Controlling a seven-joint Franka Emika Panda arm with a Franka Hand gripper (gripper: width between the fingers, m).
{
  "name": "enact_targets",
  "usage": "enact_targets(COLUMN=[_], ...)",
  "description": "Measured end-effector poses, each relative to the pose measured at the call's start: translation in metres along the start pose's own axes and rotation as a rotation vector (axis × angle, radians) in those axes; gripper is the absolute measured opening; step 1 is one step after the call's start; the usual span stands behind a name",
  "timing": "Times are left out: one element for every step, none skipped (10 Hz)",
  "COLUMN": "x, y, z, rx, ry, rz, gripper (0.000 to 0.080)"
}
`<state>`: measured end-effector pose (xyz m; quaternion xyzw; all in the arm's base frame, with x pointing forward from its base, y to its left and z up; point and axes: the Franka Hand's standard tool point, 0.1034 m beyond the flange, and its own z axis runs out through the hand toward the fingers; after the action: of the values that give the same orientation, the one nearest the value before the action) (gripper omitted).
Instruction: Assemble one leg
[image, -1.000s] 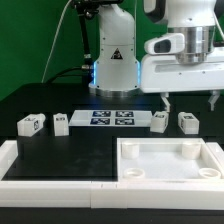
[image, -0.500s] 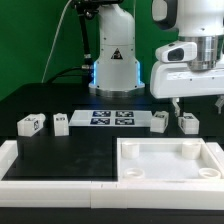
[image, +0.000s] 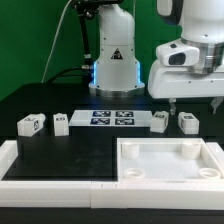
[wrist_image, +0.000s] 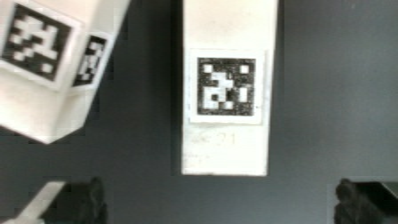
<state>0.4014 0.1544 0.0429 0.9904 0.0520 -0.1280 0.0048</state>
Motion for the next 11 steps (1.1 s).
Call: enact_targets(x=[-0.004,-0.006,-0.007,-0.008,-0.017,-0.020,-0.019,-0.016,-0.014,-0.015,-0.016], y=[0.003,0.004,0.003,0.003,0.003,0.001,0.000,-0.001,-0.001,-0.001,0.000], z=[0.004,0.006,0.007,0.007,0.005,0.006,0.007,0.010,0.014,0.014,0.017], rx=[-0.011,-0.017,-0.014,-0.013,-0.019,-0.029,-0.035,-0.036,-0.035,-0.035,-0.035], ry=[-0.108,-0.207,-0.285,-0.336,-0.449,-0.554,-0.640,-0.680,-0.688,-0.686,-0.686], rz=[-0.007,-0.024,-0.032,-0.032,-0.025,-0.023,-0.026,-0.026,-0.027,-0.027,-0.027], gripper=[0.0649,0.0649,0.0649,0.0649,0.0649,0.0649,0.0649,0.0649,0.0649,0.0649,0.0649])
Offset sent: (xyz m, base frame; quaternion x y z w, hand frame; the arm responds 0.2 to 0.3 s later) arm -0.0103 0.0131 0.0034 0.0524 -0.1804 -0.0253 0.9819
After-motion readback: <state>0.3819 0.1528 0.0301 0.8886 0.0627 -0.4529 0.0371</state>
